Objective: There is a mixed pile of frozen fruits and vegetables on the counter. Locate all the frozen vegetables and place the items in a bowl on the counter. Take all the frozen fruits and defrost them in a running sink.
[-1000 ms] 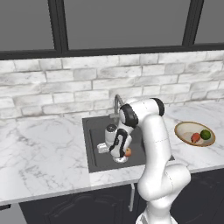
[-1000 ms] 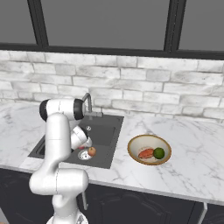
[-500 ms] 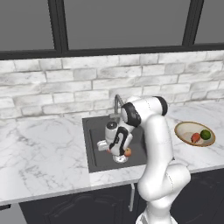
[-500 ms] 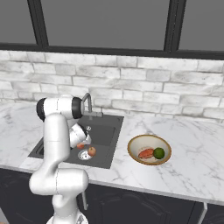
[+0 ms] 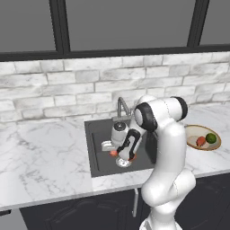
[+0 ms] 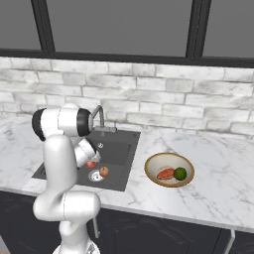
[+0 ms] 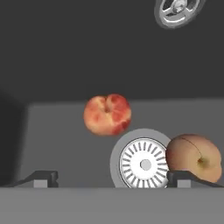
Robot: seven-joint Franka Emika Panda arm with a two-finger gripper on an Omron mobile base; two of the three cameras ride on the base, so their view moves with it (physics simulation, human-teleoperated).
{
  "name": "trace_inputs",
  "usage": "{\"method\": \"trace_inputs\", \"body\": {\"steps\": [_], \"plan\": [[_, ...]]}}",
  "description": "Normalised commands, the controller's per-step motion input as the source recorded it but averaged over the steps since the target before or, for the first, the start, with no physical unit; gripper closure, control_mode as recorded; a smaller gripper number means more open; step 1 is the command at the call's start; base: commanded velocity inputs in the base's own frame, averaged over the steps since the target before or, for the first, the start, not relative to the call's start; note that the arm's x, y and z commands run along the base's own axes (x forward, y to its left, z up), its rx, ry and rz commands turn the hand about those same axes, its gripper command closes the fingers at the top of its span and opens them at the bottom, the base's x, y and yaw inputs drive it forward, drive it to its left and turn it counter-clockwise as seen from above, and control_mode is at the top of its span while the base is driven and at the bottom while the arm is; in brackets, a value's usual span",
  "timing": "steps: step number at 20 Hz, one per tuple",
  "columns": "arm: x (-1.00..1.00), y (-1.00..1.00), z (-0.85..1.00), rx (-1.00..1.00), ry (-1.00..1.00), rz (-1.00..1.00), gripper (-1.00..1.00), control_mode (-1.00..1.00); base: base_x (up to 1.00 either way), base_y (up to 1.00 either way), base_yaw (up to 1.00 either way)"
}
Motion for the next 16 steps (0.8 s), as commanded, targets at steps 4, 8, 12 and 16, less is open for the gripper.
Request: {"method": "trace_inputs", "body": {"steps": [4, 8, 12, 16], "plan": [[-0.51, 0.00, 0.47, 0.03, -0.08, -0.04, -1.00, -1.00, 0.00, 0.00, 0.00], [-0.53, 0.00, 0.50, 0.05, -0.09, -0.02, -1.00, -1.00, 0.00, 0.00, 0.00], [-0.48, 0.00, 0.53, 0.04, -0.09, -0.01, -1.00, -1.00, 0.00, 0.00, 0.00], [-0.32, 0.00, 0.71, 0.05, -0.02, 0.00, -1.00, -1.00, 0.00, 0.00, 0.00]]}}
